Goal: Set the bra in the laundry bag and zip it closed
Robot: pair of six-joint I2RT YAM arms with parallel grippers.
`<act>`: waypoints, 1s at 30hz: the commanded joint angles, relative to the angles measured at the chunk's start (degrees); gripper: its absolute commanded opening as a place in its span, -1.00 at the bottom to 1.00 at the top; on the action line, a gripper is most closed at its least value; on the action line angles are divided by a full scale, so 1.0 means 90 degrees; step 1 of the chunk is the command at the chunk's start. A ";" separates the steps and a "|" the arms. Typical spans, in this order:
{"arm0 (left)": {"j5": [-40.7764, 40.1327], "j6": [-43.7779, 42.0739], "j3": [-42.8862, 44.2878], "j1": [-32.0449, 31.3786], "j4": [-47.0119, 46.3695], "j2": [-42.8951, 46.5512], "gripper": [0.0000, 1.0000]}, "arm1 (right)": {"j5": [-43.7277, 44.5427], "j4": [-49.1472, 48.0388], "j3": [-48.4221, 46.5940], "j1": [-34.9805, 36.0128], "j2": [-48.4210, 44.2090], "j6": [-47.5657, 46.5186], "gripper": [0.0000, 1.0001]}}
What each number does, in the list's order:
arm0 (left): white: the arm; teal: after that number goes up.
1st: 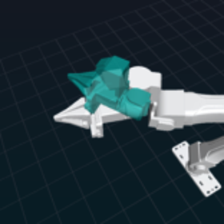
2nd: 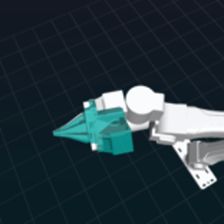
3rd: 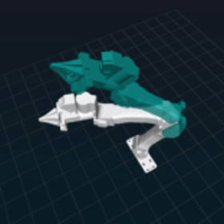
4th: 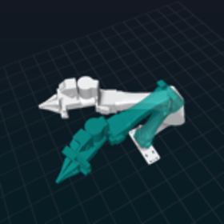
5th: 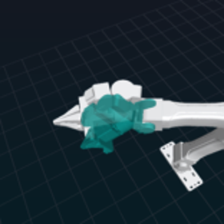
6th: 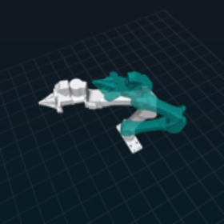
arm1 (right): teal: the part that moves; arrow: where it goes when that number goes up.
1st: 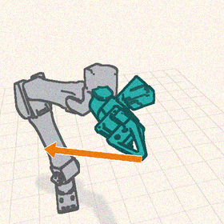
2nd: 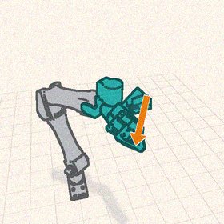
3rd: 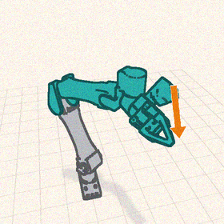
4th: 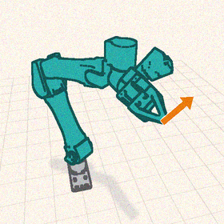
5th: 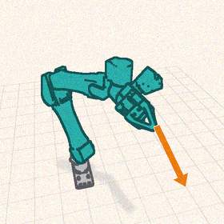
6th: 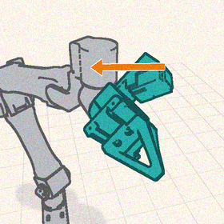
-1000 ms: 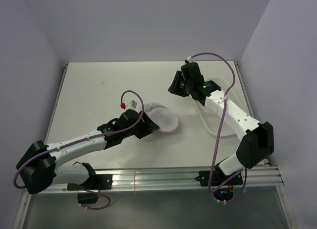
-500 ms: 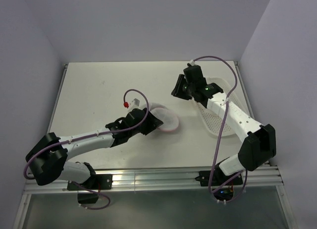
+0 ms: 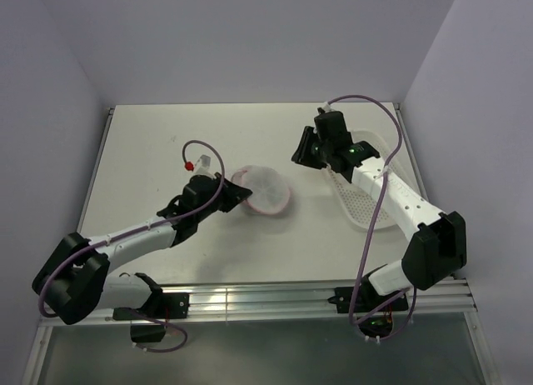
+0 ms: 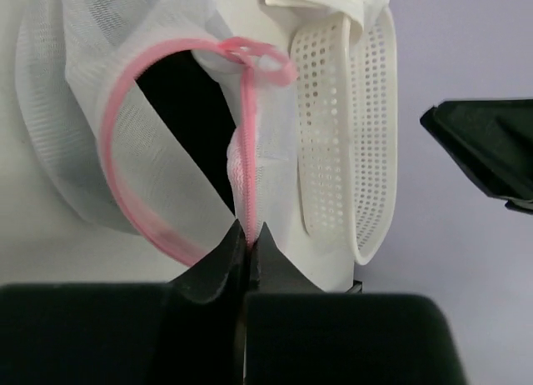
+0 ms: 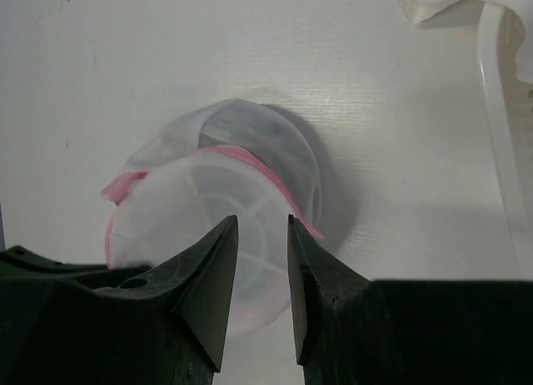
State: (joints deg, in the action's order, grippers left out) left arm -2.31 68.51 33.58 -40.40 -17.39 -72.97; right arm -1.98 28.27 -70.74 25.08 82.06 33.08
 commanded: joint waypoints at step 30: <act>0.6515 0.1724 -0.0519 0.1852 -0.8918 -0.2850 -1.00 | -0.2093 -0.1510 0.1717 -0.1029 -0.1334 -0.0795 -0.06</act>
State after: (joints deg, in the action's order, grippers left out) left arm 52.93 83.79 28.51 -24.03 -71.94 -100.68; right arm -16.43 18.96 -57.87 16.93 73.36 25.89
